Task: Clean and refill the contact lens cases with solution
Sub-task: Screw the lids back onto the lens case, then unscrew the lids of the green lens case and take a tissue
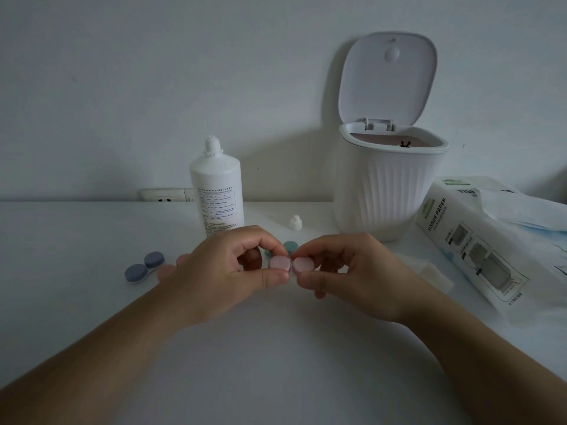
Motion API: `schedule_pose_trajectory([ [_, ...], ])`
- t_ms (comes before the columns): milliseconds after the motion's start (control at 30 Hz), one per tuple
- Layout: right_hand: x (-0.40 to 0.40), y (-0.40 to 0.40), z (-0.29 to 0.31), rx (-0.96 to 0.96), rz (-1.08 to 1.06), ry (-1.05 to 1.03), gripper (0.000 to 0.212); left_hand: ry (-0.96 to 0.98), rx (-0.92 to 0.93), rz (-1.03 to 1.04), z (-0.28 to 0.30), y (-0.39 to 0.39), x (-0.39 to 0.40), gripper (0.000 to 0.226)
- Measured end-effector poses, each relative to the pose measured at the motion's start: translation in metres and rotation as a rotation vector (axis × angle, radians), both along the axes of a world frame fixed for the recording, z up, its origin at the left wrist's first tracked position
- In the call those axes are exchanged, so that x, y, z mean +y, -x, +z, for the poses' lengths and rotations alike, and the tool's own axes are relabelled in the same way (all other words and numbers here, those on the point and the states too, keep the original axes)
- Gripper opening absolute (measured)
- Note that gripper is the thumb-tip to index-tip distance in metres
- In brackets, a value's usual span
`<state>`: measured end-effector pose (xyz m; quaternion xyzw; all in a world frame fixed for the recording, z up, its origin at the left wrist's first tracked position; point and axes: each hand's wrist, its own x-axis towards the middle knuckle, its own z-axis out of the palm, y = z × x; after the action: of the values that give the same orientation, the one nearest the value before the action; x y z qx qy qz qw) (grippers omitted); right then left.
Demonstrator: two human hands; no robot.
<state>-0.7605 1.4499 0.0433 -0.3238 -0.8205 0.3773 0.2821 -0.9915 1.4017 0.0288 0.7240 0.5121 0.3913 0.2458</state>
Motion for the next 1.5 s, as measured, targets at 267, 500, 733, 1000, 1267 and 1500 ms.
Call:
schedule_pose_trajectory([
  [267,0.005,-0.001,-0.003,-0.013,0.050,0.011,0.019,-0.073,0.069,0.029,-0.006,0.002,0.000,0.029],
  [500,0.009,0.002,-0.008,-0.002,0.034,0.046,0.024,-0.098,0.110,0.024,-0.010,0.004,0.002,0.023],
  [733,0.022,0.004,-0.023,0.021,-0.178,-0.080,0.014,-0.107,0.211,0.059,-0.006,0.018,0.002,0.013],
  [1000,0.037,0.016,-0.042,-0.209,-0.286,-0.221,0.036,-0.131,0.405,0.154,0.002,0.043,-0.016,0.015],
  [1267,0.052,0.033,-0.039,-0.353,-0.318,-0.239,0.066,-0.173,0.453,0.356,-0.009,0.056,-0.037,0.013],
  [1500,0.054,0.036,-0.036,-0.349,-0.333,-0.251,0.034,-0.136,0.502,0.420,-0.010,0.058,-0.041,0.013],
])
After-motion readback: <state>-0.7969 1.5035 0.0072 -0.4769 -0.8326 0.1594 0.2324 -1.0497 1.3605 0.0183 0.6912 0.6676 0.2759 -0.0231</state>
